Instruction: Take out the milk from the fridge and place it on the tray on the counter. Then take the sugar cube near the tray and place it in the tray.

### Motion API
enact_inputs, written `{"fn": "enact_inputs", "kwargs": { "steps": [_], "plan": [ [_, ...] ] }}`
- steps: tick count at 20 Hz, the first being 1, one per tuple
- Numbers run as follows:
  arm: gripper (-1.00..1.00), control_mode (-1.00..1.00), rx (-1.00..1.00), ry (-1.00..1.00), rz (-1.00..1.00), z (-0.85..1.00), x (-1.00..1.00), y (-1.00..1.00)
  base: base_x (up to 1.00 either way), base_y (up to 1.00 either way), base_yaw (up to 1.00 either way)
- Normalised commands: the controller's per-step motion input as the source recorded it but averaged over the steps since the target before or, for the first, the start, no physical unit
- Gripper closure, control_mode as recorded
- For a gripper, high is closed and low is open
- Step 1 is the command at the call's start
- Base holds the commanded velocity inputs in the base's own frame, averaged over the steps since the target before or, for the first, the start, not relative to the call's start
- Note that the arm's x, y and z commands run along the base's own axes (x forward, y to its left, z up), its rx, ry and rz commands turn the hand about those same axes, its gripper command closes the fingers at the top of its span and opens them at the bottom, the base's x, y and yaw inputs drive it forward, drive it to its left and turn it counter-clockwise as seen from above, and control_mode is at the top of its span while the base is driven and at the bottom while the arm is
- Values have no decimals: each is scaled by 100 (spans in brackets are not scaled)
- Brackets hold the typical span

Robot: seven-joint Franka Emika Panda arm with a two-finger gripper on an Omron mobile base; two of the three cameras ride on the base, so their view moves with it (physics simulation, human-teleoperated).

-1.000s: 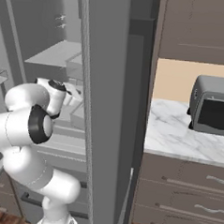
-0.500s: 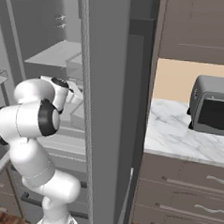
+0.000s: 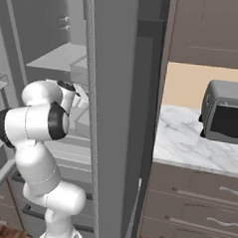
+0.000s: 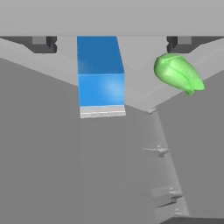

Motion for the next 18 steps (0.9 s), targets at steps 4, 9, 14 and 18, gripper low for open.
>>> {"fn": "enact_inputs", "kwargs": {
  "steps": [4,9,14,18],
  "plan": [
    [-100,-100,0,0,0,-9,5,-16,0,0,0],
    [-100,-100,3,0,0,-6,1,-33,0,0,0],
    [-100,-100,0,0,0,-1,6,-2,0,0,0],
    [-100,-100,0,0,0,-8,7,0,0,0,0]
  ]
}}
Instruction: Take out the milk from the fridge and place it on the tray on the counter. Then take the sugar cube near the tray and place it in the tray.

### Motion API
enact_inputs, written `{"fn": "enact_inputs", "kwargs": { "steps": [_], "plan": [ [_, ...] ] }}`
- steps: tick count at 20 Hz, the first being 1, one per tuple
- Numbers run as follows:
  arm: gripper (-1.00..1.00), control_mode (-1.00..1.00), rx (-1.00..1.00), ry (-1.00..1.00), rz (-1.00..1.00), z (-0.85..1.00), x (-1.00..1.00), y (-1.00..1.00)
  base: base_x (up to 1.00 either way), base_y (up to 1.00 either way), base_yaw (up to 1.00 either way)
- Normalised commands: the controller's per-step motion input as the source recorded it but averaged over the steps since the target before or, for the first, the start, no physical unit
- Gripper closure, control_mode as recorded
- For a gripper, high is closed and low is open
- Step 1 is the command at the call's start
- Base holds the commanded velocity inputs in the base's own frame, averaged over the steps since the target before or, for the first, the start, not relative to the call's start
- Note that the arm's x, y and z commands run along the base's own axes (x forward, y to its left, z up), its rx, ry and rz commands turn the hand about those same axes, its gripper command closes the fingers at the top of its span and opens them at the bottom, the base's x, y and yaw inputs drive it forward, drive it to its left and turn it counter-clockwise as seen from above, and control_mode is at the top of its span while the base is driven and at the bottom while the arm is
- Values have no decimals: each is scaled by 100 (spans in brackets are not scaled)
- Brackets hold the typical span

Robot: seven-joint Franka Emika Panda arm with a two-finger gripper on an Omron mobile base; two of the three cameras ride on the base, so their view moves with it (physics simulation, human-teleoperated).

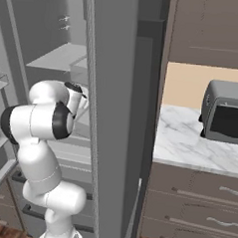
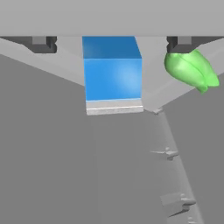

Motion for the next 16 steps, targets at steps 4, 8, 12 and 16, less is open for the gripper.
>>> {"fn": "enact_inputs", "kwargs": {
  "steps": [4,8,12,16],
  "plan": [
    [-100,-100,0,0,0,-9,1,-1,0,0,0],
    [-100,-100,0,0,0,-8,0,-5,0,0,0],
    [-100,-100,0,0,0,-4,2,-4,0,0,0],
    [-100,-100,0,0,0,-3,11,0,0,0,0]
  ]
}}
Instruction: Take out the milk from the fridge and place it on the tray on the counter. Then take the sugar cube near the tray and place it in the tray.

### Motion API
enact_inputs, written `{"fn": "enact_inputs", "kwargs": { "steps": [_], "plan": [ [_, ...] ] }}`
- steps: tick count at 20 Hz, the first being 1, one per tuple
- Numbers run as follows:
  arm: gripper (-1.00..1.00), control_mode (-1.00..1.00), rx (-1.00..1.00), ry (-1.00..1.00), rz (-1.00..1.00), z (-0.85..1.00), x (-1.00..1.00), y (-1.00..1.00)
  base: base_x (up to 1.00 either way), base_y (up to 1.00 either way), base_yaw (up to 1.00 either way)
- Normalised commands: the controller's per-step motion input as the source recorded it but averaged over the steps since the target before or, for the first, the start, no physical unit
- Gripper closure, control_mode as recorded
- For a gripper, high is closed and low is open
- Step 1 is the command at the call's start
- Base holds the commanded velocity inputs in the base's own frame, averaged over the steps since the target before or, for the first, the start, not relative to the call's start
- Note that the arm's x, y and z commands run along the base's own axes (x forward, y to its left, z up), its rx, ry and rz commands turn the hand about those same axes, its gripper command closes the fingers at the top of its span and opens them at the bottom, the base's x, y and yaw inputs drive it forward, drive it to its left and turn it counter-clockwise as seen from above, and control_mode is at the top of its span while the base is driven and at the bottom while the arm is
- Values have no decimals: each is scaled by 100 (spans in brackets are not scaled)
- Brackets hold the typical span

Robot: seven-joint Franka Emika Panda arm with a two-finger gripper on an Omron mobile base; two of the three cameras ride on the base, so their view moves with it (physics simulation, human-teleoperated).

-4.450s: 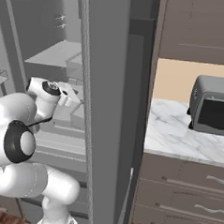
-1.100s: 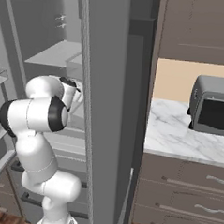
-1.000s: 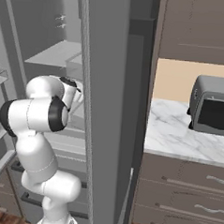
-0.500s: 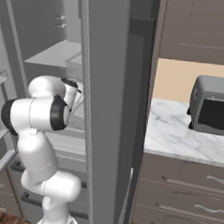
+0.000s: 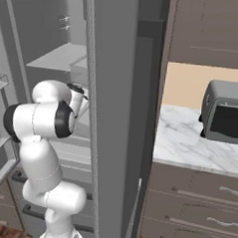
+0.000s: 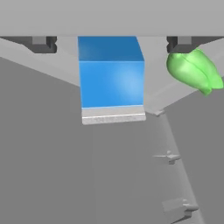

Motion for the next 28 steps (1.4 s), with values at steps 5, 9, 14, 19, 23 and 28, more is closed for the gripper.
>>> {"fn": "enact_inputs", "kwargs": {
  "steps": [5,9,14,19,23,28],
  "plan": [
    [-100,-100,0,0,0,-3,12,-1,0,0,0],
    [-100,-100,1,0,0,0,2,-16,0,0,0],
    [-100,-100,2,0,0,0,3,-17,0,0,0],
    [-100,-100,0,0,0,-2,9,-3,0,0,0],
    [100,-100,0,0,0,-11,12,0,0,0,0],
    [100,-100,0,-4,0,-1,1,-1,0,0,0]
  ]
}}
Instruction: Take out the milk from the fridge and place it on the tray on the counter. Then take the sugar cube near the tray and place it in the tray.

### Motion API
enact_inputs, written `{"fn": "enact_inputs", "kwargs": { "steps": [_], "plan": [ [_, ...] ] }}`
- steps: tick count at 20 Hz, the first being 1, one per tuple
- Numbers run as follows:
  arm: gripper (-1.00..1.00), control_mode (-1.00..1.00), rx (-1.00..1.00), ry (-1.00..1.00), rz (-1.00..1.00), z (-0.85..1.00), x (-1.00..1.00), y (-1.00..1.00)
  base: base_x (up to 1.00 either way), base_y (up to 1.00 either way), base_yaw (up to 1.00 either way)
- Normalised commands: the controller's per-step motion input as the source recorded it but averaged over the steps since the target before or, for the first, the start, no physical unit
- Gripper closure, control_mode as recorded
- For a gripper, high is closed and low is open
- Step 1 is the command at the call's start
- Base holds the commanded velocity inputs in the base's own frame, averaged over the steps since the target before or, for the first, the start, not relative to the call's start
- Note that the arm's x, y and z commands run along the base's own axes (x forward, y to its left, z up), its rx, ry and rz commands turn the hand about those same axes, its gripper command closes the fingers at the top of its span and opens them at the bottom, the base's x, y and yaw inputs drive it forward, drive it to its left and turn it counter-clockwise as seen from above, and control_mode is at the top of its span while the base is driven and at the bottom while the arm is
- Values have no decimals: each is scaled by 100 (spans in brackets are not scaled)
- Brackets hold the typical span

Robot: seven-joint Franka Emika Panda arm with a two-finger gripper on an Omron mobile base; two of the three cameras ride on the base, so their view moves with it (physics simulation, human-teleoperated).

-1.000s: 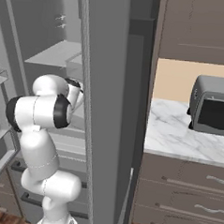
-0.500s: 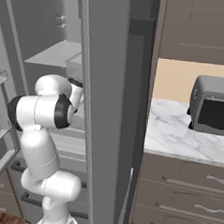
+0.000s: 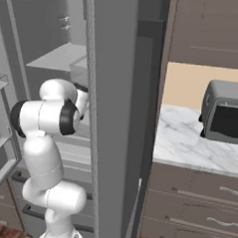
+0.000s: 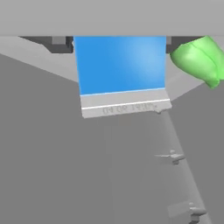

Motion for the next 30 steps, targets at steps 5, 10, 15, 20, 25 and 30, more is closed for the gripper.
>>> {"fn": "enact_inputs", "kwargs": {
  "steps": [5,10,15,20,25,30],
  "plan": [
    [100,-100,1,-13,0,0,-15,-4,0,0,0],
    [100,-100,9,-4,0,6,-33,-19,0,0,0],
    [100,-100,11,-3,0,8,-62,-21,0,0,0],
    [100,-100,11,-2,-3,44,-77,-11,0,0,0],
    [100,-100,4,0,-5,74,-69,15,0,0,0],
    [100,-100,0,4,0,98,-87,18,0,0,0]
  ]
}}
